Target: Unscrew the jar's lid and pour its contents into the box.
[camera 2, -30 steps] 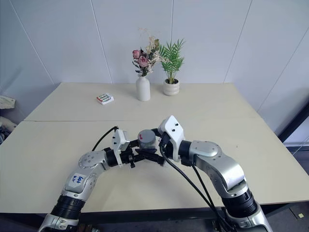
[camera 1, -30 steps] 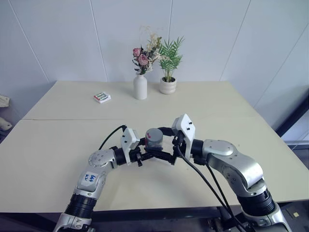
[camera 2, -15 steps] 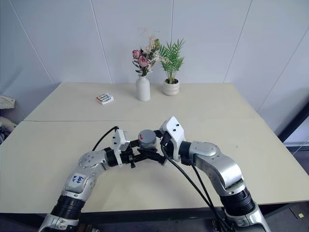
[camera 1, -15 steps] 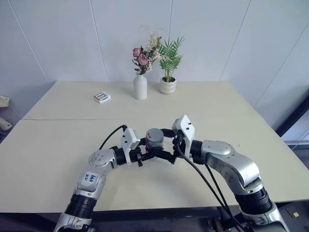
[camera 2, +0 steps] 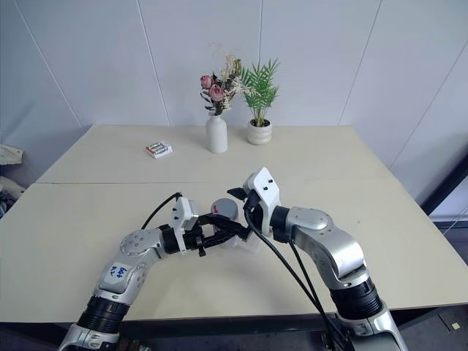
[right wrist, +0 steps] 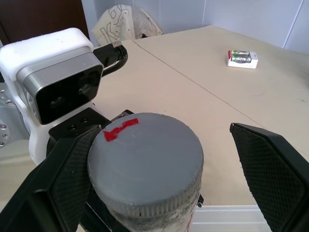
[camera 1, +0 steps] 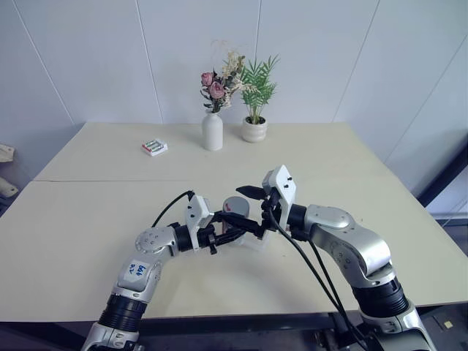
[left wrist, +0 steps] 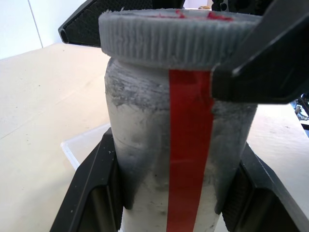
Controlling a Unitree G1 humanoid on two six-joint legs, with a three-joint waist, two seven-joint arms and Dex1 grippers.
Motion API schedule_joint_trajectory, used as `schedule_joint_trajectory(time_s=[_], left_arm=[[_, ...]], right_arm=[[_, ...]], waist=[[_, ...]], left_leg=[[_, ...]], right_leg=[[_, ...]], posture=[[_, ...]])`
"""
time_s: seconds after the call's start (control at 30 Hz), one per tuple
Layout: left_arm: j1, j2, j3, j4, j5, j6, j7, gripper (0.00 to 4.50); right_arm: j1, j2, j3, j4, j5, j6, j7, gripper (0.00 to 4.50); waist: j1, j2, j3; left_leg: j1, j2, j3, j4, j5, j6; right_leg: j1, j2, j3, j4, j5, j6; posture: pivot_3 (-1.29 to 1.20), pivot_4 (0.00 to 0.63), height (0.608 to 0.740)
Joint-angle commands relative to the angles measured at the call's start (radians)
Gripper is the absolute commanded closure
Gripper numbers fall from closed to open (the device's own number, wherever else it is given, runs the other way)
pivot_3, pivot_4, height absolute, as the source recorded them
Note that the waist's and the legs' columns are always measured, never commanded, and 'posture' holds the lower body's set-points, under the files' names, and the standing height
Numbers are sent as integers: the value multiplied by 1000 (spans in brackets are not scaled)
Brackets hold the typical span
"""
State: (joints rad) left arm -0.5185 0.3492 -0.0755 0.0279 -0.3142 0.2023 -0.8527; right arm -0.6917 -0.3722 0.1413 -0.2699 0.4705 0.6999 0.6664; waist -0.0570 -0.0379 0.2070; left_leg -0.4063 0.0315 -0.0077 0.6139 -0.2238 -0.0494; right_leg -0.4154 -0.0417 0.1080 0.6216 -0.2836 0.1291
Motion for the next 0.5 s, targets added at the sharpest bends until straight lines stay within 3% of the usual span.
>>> schedule_joint_trajectory(time_s=[0.03, 0.17, 0.5], left_arm=[[6, -4, 3, -49, -22, -8, -9, 2455], [7, -5, 3, -52, -24, -4, -7, 2455], [13, -6, 2, -62, -34, 4, -13, 2455]], right_arm=[[-26, 4, -30, -11, 2, -31, 2, 633], [-22, 5, -29, -16, 8, -29, 14, 1905], [-26, 10, -34, -15, 28, -46, 47, 1904]], waist=[[0, 0, 0], [0, 0, 0], [0, 0, 0]], left_leg=[[0, 0, 0, 0, 0, 0], [0, 0, 0, 0, 0, 0], [0, 0, 0, 0, 0, 0]], right_leg=[[0, 0, 0, 0, 0, 0], [0, 0, 0, 0, 0, 0], [0, 0, 0, 0, 0, 0]], posture=[[0, 150, 740], [0, 150, 740], [0, 150, 740]])
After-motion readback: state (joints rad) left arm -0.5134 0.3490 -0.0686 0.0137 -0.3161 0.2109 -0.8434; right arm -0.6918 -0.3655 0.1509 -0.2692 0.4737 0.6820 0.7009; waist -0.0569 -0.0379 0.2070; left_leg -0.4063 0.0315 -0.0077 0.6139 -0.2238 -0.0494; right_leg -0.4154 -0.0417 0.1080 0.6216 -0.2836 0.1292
